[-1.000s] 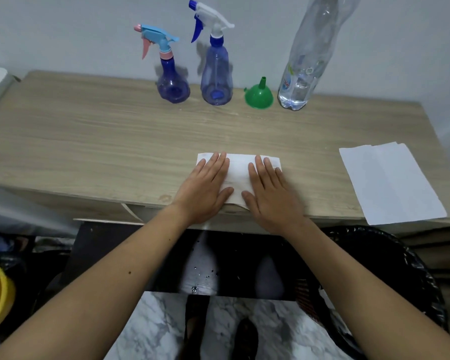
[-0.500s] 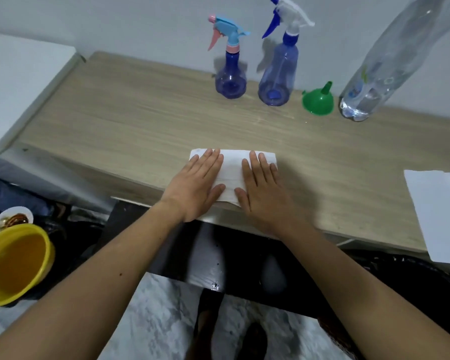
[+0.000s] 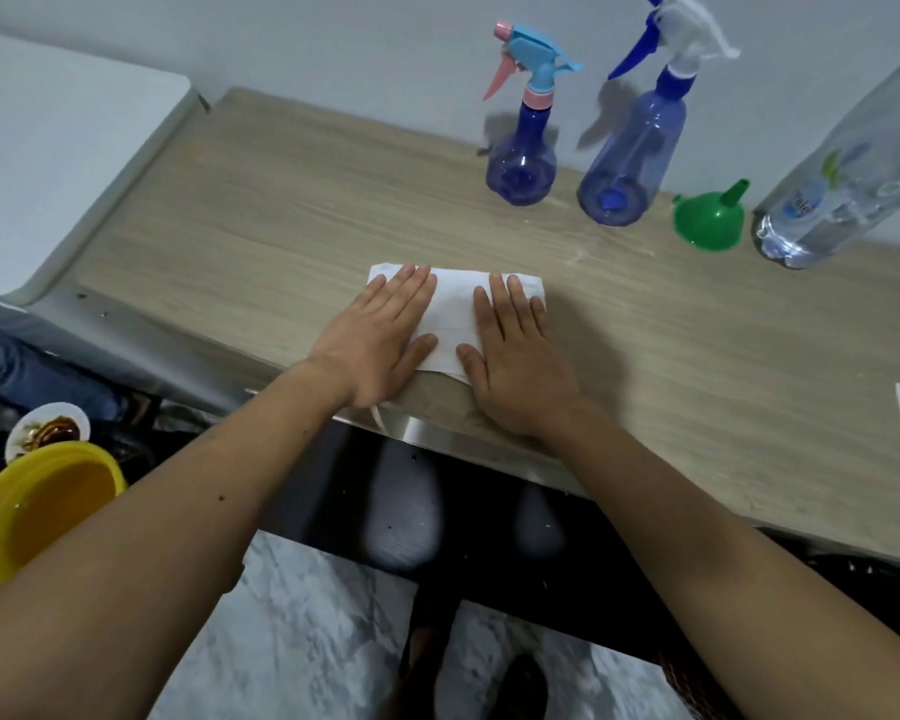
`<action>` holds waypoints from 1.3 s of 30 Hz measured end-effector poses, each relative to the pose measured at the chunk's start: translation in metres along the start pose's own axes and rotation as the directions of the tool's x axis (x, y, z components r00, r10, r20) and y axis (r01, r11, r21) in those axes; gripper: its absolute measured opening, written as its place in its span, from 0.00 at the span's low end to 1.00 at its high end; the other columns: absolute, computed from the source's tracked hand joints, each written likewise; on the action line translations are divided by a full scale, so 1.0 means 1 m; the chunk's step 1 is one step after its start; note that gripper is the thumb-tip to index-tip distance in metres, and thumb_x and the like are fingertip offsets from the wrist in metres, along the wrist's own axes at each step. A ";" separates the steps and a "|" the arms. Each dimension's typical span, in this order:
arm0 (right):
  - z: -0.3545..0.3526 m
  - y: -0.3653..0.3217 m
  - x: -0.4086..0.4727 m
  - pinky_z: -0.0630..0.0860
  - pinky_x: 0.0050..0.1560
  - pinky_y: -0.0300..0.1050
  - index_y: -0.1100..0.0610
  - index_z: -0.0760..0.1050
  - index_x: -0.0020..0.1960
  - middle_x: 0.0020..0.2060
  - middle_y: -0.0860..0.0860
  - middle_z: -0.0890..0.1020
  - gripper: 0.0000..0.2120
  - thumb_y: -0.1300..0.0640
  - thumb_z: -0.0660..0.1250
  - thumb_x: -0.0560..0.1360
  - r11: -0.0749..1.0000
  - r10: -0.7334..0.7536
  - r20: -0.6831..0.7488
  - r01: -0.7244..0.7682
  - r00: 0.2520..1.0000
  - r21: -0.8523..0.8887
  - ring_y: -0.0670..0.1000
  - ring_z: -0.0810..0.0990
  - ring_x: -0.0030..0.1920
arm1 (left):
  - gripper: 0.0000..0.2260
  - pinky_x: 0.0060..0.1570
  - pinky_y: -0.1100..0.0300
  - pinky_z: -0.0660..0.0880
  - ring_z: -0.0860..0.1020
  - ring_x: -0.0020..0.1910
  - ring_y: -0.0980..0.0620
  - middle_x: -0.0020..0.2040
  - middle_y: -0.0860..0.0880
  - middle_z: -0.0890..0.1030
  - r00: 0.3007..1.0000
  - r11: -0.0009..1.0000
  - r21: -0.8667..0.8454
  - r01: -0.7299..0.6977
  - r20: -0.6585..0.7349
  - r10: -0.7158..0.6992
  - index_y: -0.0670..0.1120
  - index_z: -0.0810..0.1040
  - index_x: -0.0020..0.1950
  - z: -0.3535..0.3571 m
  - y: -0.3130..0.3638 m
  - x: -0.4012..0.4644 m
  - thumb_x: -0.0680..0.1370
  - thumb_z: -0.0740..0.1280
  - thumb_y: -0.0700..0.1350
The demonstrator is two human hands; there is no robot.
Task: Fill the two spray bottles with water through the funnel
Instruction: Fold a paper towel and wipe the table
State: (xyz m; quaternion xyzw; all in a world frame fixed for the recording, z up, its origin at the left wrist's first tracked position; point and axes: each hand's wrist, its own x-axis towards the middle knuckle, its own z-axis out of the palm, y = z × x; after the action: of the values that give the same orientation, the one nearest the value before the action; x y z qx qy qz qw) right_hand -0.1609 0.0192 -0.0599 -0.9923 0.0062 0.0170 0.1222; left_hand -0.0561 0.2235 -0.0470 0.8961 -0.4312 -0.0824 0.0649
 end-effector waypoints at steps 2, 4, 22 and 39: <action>-0.001 -0.001 0.012 0.42 0.85 0.58 0.60 0.49 0.86 0.86 0.59 0.48 0.40 0.38 0.40 0.81 1.000 0.012 0.007 -0.013 1.000 0.013 0.58 0.43 0.86 | 0.37 0.84 0.52 0.40 0.43 0.86 0.49 0.87 0.45 0.47 1.000 1.000 0.000 -0.004 0.002 0.004 0.42 0.46 0.87 -0.002 -0.011 0.007 0.83 0.39 0.63; -0.002 -0.001 0.025 0.42 0.85 0.57 0.59 0.49 0.86 0.86 0.58 0.48 0.40 0.37 0.39 0.80 0.999 0.023 0.008 -0.024 1.000 0.026 0.57 0.43 0.86 | 0.37 0.84 0.51 0.41 0.44 0.86 0.48 0.87 0.45 0.47 1.000 1.000 0.000 -0.008 0.007 0.008 0.42 0.46 0.87 -0.004 -0.020 0.016 0.83 0.40 0.63; -0.031 0.067 0.050 0.43 0.85 0.53 0.57 0.46 0.86 0.86 0.53 0.48 0.34 0.41 0.48 0.87 0.990 0.129 -0.009 -0.128 0.992 0.052 0.51 0.44 0.86 | 0.38 0.84 0.48 0.43 0.47 0.86 0.44 0.87 0.41 0.50 0.996 0.996 0.032 -0.078 0.036 0.077 0.40 0.48 0.86 -0.011 0.000 0.115 0.82 0.41 0.62; -0.057 0.184 -0.052 0.47 0.85 0.56 0.58 0.48 0.86 0.86 0.54 0.50 0.34 0.41 0.48 0.86 0.957 0.288 -0.040 -0.289 0.957 -0.027 0.53 0.47 0.86 | 0.35 0.84 0.43 0.49 0.53 0.86 0.42 0.86 0.39 0.56 0.975 0.975 0.012 -0.224 -0.004 0.224 0.39 0.54 0.86 0.010 0.153 0.172 0.84 0.47 0.59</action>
State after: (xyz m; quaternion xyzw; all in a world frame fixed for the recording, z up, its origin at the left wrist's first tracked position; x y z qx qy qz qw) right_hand -0.2137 -0.1732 -0.0478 -0.9828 0.1529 0.0172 0.1019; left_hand -0.0691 -0.0061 -0.0443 0.8424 -0.5297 -0.0697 0.0698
